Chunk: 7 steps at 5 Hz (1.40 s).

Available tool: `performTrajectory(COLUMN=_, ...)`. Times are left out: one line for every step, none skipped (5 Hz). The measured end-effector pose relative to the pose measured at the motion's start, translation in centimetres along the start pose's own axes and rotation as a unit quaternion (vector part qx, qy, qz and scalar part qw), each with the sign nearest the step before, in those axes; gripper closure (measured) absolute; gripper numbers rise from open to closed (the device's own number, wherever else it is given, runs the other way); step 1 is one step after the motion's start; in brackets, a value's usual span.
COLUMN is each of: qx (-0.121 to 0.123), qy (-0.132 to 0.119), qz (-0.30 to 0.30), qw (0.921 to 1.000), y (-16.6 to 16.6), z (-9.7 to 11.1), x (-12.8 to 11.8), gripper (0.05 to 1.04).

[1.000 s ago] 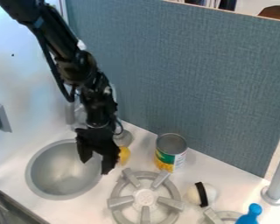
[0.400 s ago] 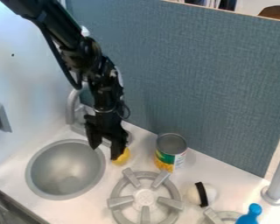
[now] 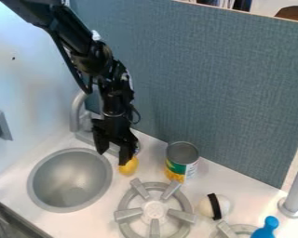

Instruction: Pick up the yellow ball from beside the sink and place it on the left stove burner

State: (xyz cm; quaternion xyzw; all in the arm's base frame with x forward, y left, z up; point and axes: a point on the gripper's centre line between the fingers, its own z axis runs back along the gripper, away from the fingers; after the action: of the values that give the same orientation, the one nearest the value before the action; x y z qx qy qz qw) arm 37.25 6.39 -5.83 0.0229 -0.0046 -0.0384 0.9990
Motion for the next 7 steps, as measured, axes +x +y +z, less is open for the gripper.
performTrajectory(qx=0.002, qy=0.007, qz=0.001, qw=1.0, y=-0.1, z=-0.8, x=0.2, gripper=0.082)
performTrajectory(qx=0.0, qy=-0.001, qz=-0.003, qw=1.0, y=-0.6, z=-0.9, x=0.5, gripper=0.082)
performTrajectory(qx=-0.006, qy=-0.001, qz=-0.001, qw=1.0, y=-0.8, z=-1.0, x=0.6, gripper=0.082)
performTrajectory(qx=-0.007, qy=0.021, qz=-0.005, qw=0.9997, y=-1.4, z=-2.8, x=0.7, gripper=0.082)
performTrajectory(qx=-0.004, qy=0.024, qz=-0.008, qw=0.9997, y=-2.2, z=-3.3, x=1.7, gripper=0.082)
performTrajectory(qx=-0.004, qy=0.026, qz=0.001, qw=0.9997, y=-2.1, z=-3.7, x=2.0, gripper=0.082)
performTrajectory(qx=0.001, qy=0.037, qz=0.008, qw=0.9993, y=-2.0, z=-4.5, x=2.3, gripper=0.118)
